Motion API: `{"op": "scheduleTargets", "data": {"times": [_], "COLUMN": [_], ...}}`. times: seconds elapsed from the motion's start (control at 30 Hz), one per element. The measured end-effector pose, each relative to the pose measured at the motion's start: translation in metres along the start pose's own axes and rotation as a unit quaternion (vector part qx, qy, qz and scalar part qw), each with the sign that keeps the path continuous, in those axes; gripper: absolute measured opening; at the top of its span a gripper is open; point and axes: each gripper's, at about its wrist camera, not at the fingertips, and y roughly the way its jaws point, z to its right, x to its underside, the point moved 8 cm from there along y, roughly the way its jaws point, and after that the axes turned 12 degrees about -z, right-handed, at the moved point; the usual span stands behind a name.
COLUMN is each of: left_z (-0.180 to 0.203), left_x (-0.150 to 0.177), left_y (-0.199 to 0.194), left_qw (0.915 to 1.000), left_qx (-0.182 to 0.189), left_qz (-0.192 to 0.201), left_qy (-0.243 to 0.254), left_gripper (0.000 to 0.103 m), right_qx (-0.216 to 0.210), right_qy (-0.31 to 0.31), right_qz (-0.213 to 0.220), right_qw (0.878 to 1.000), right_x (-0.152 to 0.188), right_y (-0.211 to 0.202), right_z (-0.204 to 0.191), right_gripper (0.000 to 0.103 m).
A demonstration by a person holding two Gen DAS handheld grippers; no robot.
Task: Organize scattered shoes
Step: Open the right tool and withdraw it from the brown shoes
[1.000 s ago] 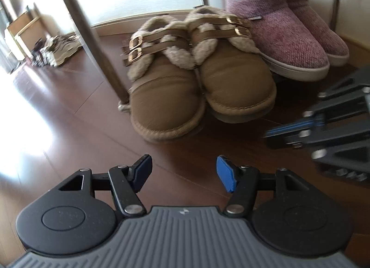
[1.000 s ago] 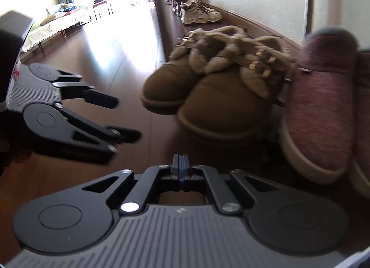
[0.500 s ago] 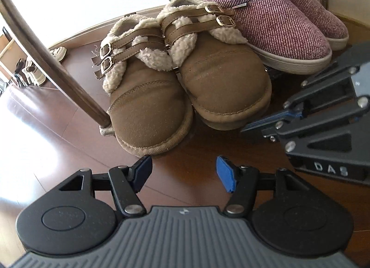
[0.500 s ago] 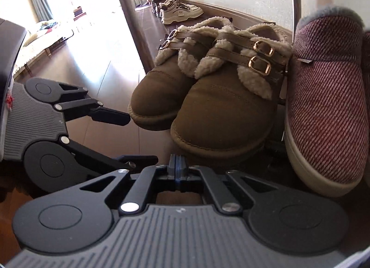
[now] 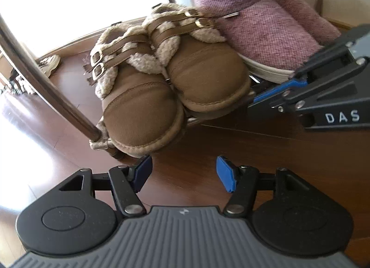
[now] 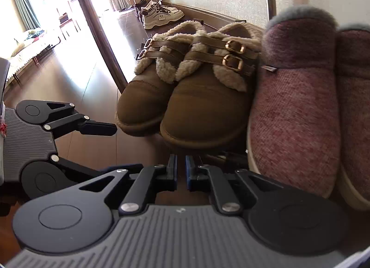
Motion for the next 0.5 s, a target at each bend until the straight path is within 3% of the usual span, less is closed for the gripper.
{"op": "scheduleTargets", "data": {"times": [0.1, 0.17, 0.27, 0.33, 0.43, 0.5], "left_z": [0.000, 0.000, 0.002, 0.004, 0.007, 0.008], "left_x": [0.001, 0.008, 0.029, 0.052, 0.081, 0.098], "left_y": [-0.003, -0.017, -0.048, -0.076, -0.126, -0.176], "left_qw": [1.0000, 0.9995, 0.9967, 0.9927, 0.9831, 0.9706], "left_qx": [0.003, 0.015, 0.031, 0.037, 0.056, 0.077], "left_qz": [0.001, -0.002, -0.024, -0.052, -0.089, -0.114], "left_qy": [-0.001, -0.028, -0.071, -0.103, -0.150, -0.198], "left_gripper": [0.064, 0.064, 0.064, 0.064, 0.064, 0.066], "right_qx": [0.008, 0.011, 0.030, 0.051, 0.050, 0.049], "right_qy": [-0.005, -0.001, -0.012, 0.015, 0.065, 0.079], "right_qz": [0.001, -0.007, -0.021, -0.048, -0.085, -0.093], "right_qw": [1.000, 1.000, 0.999, 0.997, 0.993, 0.991], "right_x": [-0.004, -0.005, 0.010, 0.033, 0.061, 0.070], "right_y": [0.001, -0.001, -0.035, -0.083, -0.155, -0.198], "right_z": [-0.003, -0.005, -0.016, -0.020, -0.024, -0.030], "right_gripper": [0.017, 0.018, 0.021, 0.032, 0.037, 0.048]}}
